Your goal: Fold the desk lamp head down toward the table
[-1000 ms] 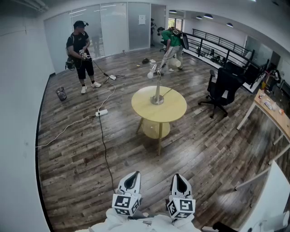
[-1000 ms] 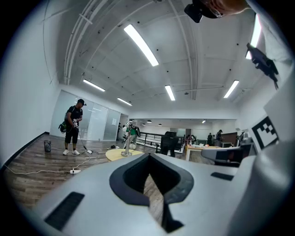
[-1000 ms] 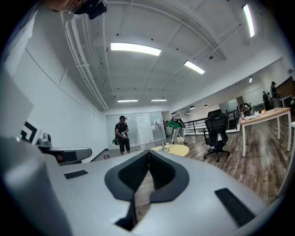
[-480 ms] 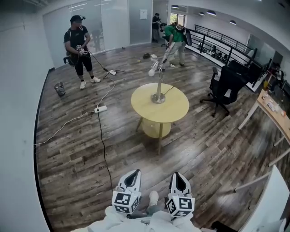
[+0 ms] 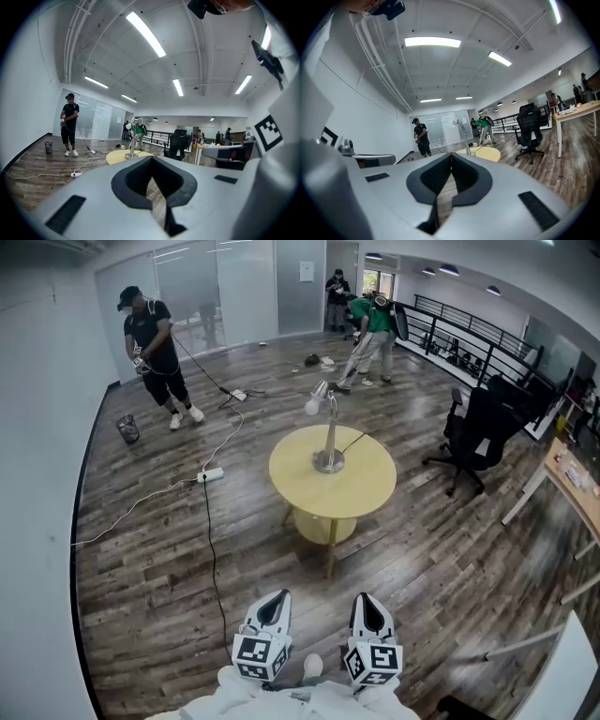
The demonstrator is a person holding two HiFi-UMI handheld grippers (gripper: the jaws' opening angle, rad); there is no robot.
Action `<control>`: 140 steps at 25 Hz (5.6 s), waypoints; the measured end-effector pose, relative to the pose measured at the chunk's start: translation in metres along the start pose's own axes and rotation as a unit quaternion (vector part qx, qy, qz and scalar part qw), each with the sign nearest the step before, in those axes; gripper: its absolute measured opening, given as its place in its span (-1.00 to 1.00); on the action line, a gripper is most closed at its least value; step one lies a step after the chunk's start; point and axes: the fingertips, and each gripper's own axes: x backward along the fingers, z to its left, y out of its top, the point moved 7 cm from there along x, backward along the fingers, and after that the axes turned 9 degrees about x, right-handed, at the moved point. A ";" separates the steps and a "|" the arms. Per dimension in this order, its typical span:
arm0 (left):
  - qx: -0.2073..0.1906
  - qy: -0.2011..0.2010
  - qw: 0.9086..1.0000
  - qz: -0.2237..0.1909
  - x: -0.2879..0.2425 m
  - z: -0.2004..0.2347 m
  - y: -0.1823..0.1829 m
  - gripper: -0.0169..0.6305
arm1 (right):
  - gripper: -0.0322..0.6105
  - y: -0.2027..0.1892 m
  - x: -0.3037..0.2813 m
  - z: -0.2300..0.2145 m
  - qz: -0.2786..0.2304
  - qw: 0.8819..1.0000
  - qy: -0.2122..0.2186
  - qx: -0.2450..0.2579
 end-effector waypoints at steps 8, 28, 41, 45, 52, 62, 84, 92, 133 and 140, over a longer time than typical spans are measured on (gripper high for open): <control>0.005 -0.010 1.000 0.023 -0.088 -0.011 0.007 -0.95 | -0.86 0.008 -0.058 -0.064 0.006 1.000 -0.009 -0.002; 0.012 0.007 1.000 0.020 -0.209 0.022 0.020 -0.95 | -0.86 0.001 -0.180 -0.126 0.019 1.000 -0.006 -0.014; -0.001 -0.024 1.000 0.000 -0.340 0.081 0.061 -0.95 | -0.86 0.022 -0.319 -0.154 -0.003 1.000 -0.026 -0.003; -0.003 -0.030 1.000 0.001 -0.382 0.101 0.076 -0.95 | -0.86 0.029 -0.366 -0.161 -0.005 1.000 -0.027 -0.004; -0.002 -0.033 0.999 0.015 -0.434 0.129 0.090 -0.95 | -0.86 0.034 -0.429 -0.171 -0.001 1.000 -0.027 -0.010; -0.010 -0.062 0.998 0.031 -0.505 0.159 0.108 -0.95 | -0.86 0.044 -0.515 -0.185 0.000 0.999 -0.031 -0.018; 0.002 -0.027 0.998 0.057 -0.553 0.175 0.110 -0.95 | -0.75 -0.008 -0.680 -0.196 0.080 0.986 0.129 0.063; 0.026 -0.012 0.996 0.089 -0.546 0.198 0.108 -0.94 | -0.55 -0.010 -0.752 -0.179 0.058 0.968 0.212 0.117; -0.173 -0.102 0.932 0.301 -0.600 0.197 0.263 -0.29 | -0.55 -0.013 -0.771 -0.187 0.057 0.945 0.301 0.110; -0.160 -0.086 0.935 0.304 -0.588 0.214 0.236 -0.29 | -0.55 -0.013 -0.770 -0.187 0.052 0.950 0.290 0.107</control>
